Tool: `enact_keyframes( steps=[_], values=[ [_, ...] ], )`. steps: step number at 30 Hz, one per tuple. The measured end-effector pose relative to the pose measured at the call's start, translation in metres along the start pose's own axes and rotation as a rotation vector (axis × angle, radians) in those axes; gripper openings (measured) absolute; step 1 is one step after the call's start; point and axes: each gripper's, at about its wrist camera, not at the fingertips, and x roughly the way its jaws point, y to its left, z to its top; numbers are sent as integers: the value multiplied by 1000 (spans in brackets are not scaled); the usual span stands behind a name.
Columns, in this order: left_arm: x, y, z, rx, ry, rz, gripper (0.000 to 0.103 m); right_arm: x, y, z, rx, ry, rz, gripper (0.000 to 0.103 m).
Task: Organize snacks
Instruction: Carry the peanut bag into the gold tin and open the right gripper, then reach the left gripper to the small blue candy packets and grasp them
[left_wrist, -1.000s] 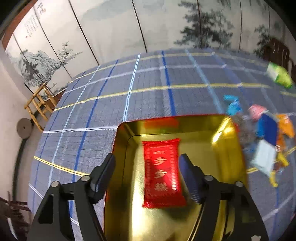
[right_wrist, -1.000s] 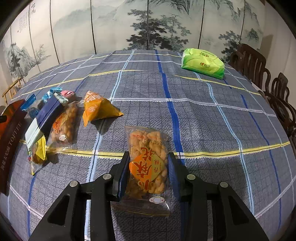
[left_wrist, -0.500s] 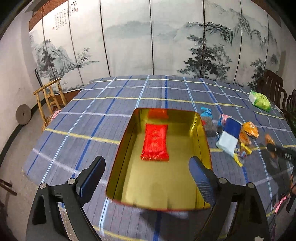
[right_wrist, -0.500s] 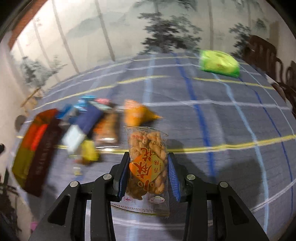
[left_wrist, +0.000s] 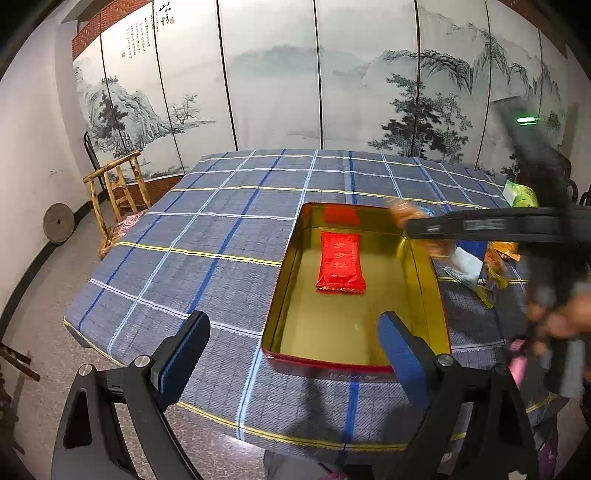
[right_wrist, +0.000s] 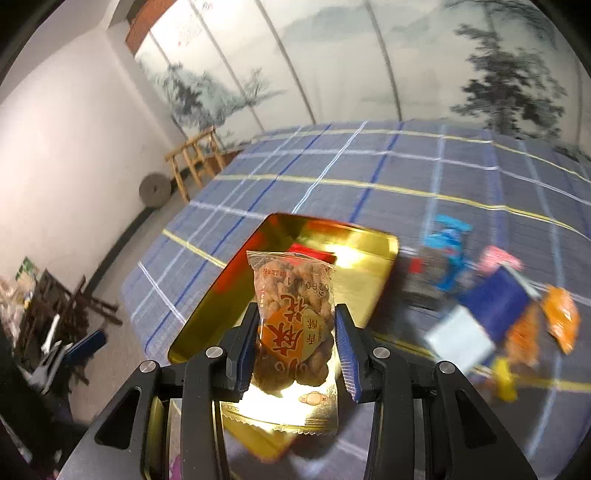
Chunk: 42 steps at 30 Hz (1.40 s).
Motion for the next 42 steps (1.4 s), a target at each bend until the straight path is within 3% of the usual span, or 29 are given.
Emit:
enact_keyframes(
  steps=[10, 15, 18, 23, 27, 32, 35, 39, 42],
  values=[
    [4, 9, -7, -5, 15, -31, 93, 76, 5, 27, 11, 103, -108, 40],
    [7, 8, -9, -5, 28, -36, 93, 93, 9, 29, 6, 107, -138, 43],
    [5, 5, -7, 2, 24, -24, 93, 83, 12, 27, -8, 67, -144, 52],
    [-5, -6, -5, 29, 13, -62, 93, 23, -14, 8, 77, -92, -50, 54],
    [-11, -25, 6, 79, 17, -158, 93, -37, -56, -37, 49, -190, -231, 54],
    [0, -66, 37, 122, 76, -345, 92, -82, -129, -96, -9, -154, -602, 54],
    [21, -98, 63, 155, 117, -456, 92, -94, -166, -118, 24, -144, -730, 53],
    [70, -144, 95, 238, 157, -499, 92, -101, -200, -138, 130, -147, -724, 53],
    [107, -169, 106, 298, 196, -496, 85, -101, -198, -142, 134, -159, -707, 53]
  ],
)
